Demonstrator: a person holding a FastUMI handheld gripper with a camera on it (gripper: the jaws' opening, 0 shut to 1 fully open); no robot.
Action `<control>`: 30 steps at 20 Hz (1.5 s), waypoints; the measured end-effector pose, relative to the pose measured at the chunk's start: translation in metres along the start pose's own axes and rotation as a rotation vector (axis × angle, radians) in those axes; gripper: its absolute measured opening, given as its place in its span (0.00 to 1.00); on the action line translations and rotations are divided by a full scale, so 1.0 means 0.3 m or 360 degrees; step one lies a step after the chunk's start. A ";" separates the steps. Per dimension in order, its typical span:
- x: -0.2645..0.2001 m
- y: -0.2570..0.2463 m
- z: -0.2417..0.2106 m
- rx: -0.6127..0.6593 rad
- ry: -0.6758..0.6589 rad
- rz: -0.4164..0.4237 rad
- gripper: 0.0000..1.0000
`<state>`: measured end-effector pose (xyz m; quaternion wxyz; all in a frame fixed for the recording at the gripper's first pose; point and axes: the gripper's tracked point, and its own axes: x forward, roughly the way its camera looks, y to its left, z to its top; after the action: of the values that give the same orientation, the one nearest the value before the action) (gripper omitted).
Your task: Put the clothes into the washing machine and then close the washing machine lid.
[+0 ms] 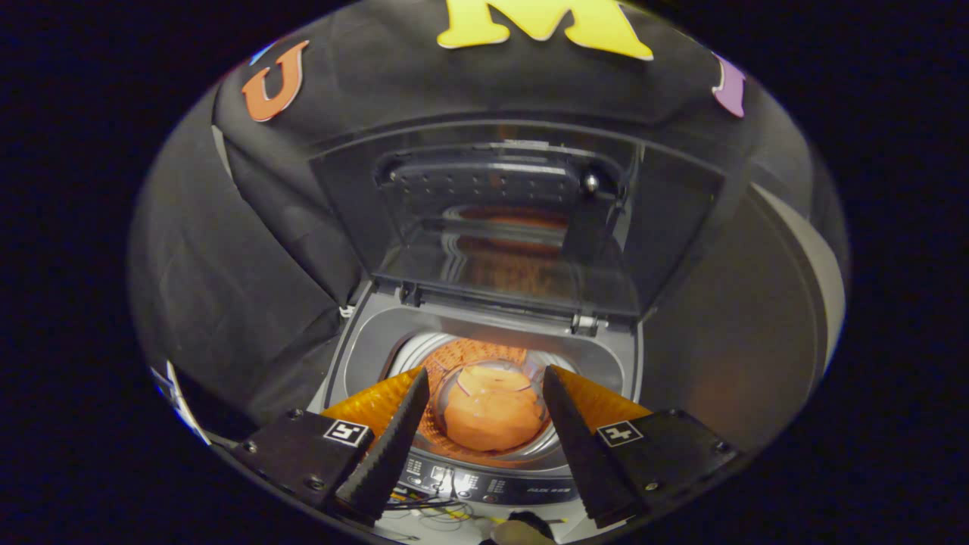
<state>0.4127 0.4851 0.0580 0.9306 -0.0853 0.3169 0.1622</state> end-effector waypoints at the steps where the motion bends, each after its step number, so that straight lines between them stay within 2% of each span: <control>1: -0.022 0.008 0.027 -0.0019 -0.0040 0.0000 0.95; 9: -0.221 0.066 0.314 -0.0231 -0.0452 -0.0019 0.95; 16: -0.337 0.092 0.552 -0.0227 -0.0721 -0.0045 0.95; 24: -0.293 0.083 0.747 -0.0066 -0.0767 -0.0107 0.95; 26: -0.250 0.054 0.766 -0.0018 -0.0740 -0.0158 0.95; 30: -0.134 0.035 0.760 0.0103 -0.0639 -0.0164 0.95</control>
<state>0.5073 0.5446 0.2611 0.9844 -0.0375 0.1254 0.1179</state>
